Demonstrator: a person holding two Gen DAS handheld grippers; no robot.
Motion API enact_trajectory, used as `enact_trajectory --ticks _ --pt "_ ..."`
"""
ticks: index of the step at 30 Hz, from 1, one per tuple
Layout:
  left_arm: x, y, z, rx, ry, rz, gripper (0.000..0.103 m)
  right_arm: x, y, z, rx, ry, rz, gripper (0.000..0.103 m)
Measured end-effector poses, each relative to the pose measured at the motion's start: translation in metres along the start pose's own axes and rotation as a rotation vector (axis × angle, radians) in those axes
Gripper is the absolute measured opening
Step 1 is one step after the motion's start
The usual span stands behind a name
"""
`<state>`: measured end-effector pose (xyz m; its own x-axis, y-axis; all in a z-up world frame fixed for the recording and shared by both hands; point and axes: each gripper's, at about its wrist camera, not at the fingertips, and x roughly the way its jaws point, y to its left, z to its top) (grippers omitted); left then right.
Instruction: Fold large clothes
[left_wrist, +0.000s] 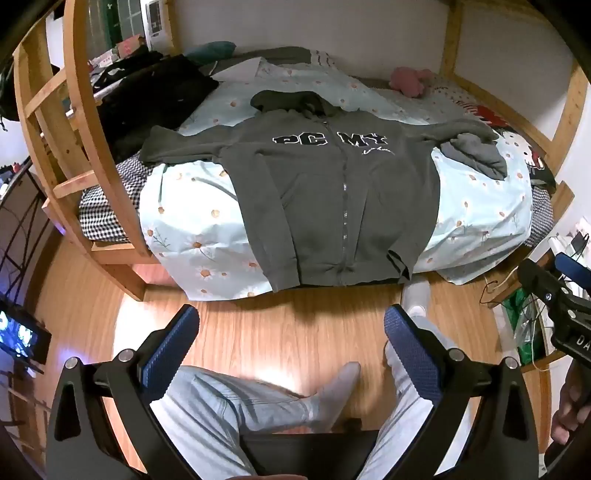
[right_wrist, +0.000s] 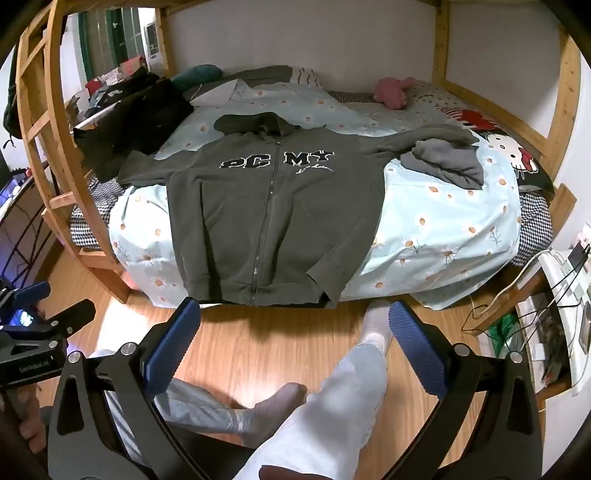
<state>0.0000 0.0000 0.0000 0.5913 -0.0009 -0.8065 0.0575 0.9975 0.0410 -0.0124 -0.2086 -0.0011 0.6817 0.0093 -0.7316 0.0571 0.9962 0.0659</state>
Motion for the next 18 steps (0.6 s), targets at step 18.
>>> enact_trajectory --ticks 18 --pt "0.001 0.0011 -0.0028 0.0 0.012 -0.004 0.099 0.0003 -0.0002 -0.0006 -0.001 0.001 0.0 0.101"
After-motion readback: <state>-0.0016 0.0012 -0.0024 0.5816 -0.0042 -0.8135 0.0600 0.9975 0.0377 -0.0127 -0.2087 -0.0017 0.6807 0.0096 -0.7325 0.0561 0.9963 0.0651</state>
